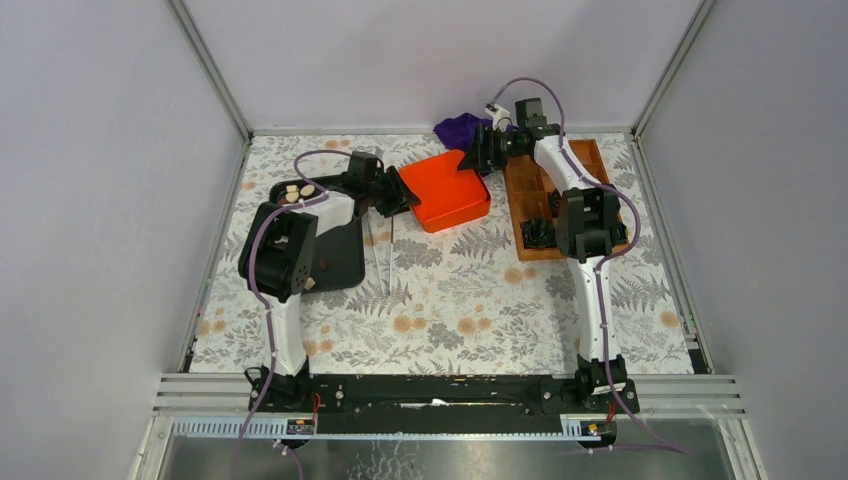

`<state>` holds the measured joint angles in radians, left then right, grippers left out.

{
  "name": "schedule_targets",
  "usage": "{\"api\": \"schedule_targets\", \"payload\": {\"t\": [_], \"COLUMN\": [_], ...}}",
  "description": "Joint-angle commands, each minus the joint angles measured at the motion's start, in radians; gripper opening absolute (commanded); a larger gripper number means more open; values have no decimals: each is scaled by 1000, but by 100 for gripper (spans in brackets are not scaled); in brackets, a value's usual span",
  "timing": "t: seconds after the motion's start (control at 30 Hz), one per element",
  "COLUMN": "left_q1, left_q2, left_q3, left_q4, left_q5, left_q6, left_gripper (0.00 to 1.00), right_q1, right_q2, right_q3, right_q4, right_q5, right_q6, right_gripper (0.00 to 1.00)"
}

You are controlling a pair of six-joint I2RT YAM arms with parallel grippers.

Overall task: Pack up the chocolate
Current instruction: Close the box lid on the packing box.

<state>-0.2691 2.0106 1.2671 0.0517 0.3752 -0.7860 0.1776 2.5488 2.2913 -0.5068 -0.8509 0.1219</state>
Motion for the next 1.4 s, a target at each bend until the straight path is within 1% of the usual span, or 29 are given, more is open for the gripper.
{"api": "schedule_targets", "payload": {"t": [0.0,0.13,0.27,0.33,0.5,0.73,0.83,0.9,1.07,1.17,1.23,1.37], "left_q1": [-7,-7,-8,-7,-9,-8,-9,-8,-10,-10,-10,-12], "left_q2": [22,28,34,38,53,63,69,74,93,103,108,115], "left_q3": [30,42,57,63,81,93,100,107,128,142,153,167], "left_q4": [-33,-36,-36,-36,-38,-37,-37,-38,-47,-50,-50,-74], "left_q5": [10,15,24,29,42,51,56,62,69,73,75,81], "left_q6": [19,19,16,16,12,11,10,10,8,10,12,19], "left_gripper": [48,49,49,49,49,49,49,49,49,49,49,51], "right_q1": [-15,-17,-32,-33,-42,-46,-46,-45,-36,-20,-10,-3], "right_q2": [-91,-108,-119,-138,-185,-197,-176,-142,-82,-72,-71,-75], "right_q3": [-39,-67,-99,-117,-140,-123,-109,-77,-55,-61,-73,-90], "right_q4": [-54,-60,-27,-13,20,-16,-38,-73,-116,-140,-147,-153], "right_q5": [163,173,16,0,3,70,112,109,58,35,33,27], "right_q6": [-149,-189,-142,-130,-101,-145,-160,-171,-177,-190,-195,-197], "right_gripper": [78,79,76,75,74,75,80,83,84,82,79,68]}}
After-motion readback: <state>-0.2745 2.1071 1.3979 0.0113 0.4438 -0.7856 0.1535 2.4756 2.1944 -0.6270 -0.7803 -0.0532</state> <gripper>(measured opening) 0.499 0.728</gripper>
